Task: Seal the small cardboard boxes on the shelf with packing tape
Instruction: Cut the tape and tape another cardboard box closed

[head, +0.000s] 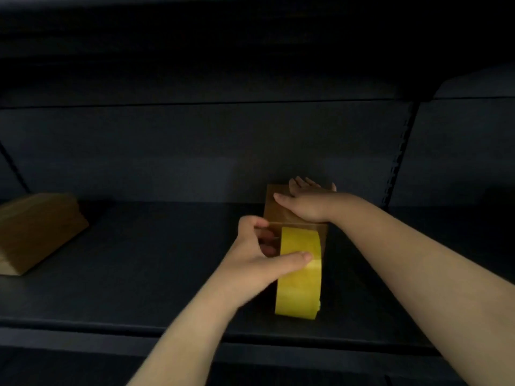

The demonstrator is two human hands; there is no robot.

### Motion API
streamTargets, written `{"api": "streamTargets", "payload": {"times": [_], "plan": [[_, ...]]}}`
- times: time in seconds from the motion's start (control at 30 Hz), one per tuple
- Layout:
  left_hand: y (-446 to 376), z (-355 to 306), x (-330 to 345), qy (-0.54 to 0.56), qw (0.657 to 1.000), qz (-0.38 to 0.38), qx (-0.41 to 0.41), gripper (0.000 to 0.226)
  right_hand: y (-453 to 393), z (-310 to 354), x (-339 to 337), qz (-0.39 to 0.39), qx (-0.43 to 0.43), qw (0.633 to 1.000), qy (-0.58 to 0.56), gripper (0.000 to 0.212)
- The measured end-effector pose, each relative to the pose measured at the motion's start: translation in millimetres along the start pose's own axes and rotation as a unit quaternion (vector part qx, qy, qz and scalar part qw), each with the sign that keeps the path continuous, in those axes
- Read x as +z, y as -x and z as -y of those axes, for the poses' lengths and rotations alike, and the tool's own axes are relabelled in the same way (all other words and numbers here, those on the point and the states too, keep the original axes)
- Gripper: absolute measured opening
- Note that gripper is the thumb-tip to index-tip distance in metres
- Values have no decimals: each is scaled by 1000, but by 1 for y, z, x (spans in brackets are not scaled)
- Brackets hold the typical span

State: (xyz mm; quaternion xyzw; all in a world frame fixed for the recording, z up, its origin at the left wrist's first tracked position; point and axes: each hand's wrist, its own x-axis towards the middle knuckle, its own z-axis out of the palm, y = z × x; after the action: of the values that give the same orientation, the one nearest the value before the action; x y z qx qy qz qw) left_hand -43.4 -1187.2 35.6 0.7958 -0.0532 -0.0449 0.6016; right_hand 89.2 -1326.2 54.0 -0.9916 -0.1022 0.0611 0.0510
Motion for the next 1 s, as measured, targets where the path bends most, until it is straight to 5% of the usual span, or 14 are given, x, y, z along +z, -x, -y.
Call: {"api": "streamTargets", "payload": {"times": [0.13,0.27,0.77,0.9,1.0], "plan": [[-11,-5,-12,-95,992,81,9,95,-2,1,1,-6,11,1000,-12,76],[-15,0,-10,-69,995,72,20,104,-4,1,2,-12,10,1000,-25,74],[-19,13,4,-18,993,83,79,55,-13,-7,1,-23,32,999,-37,73],[-24,13,6,-113,986,45,116,53,-13,-8,1,-23,24,999,-36,72],[-26,12,5,-81,986,62,128,49,-14,-9,1,-29,16,999,-33,71]]}}
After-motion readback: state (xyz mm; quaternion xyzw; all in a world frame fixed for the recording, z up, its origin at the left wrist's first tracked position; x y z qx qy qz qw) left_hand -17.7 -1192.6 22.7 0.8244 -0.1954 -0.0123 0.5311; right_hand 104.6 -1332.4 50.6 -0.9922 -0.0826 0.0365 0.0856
